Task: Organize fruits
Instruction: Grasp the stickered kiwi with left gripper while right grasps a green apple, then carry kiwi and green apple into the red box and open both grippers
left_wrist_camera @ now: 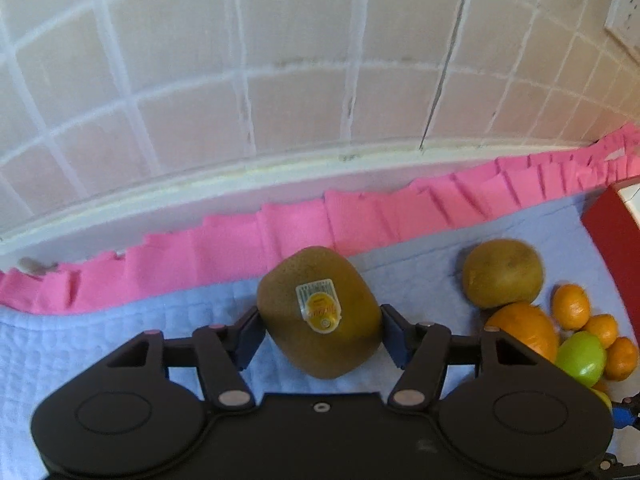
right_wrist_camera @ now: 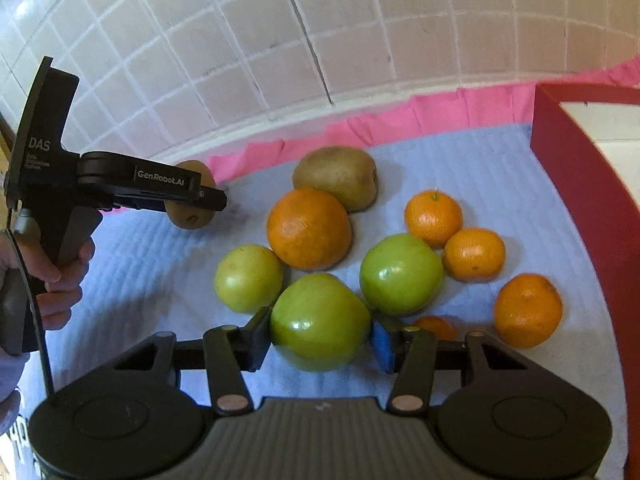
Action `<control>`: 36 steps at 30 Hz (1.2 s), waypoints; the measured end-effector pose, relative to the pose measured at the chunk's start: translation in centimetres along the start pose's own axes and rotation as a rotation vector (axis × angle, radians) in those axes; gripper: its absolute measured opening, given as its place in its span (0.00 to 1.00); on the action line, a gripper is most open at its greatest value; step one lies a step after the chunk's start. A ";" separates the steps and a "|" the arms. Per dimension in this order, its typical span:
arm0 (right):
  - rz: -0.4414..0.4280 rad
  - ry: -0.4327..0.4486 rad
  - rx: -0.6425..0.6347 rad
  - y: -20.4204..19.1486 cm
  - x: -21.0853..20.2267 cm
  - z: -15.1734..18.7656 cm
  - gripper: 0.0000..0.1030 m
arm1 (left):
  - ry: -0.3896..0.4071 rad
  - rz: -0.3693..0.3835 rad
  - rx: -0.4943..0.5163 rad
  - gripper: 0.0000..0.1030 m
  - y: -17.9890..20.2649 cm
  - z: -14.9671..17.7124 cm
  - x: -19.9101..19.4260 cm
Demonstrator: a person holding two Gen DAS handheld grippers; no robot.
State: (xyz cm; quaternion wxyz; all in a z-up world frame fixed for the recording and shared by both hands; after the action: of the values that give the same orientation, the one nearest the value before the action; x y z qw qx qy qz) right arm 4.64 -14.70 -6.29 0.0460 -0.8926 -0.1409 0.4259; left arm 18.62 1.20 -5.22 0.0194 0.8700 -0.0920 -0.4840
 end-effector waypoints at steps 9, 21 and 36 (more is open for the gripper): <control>0.007 0.149 0.027 2.6 -5.7 -3.4 0.51 | 0.154 0.064 0.084 0.71 5.6 -3.3 -6.1; 0.186 0.306 0.196 14.5 -13.9 -3.9 0.51 | 0.249 0.284 0.264 0.71 19.5 -3.2 -10.5; 0.321 0.252 0.477 25.7 -16.2 3.2 0.51 | 0.043 0.480 0.469 0.71 32.5 6.2 -7.5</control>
State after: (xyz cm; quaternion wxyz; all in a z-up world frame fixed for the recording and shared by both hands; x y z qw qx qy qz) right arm -2.09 -44.07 -1.39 0.2034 -0.9132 0.1127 0.3347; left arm 4.89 -29.06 1.80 -0.0660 0.8142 -0.4028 -0.4129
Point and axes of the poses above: each gripper's, at about its wrist camera, not at the fingertips, and x roughly the way its jaws point, y to its right, z to its underside, the point moved 6 cm from there along x, roughly the way its jaws point, and after that the axes turned 9 degrees about -x, right-handed, at the moved point
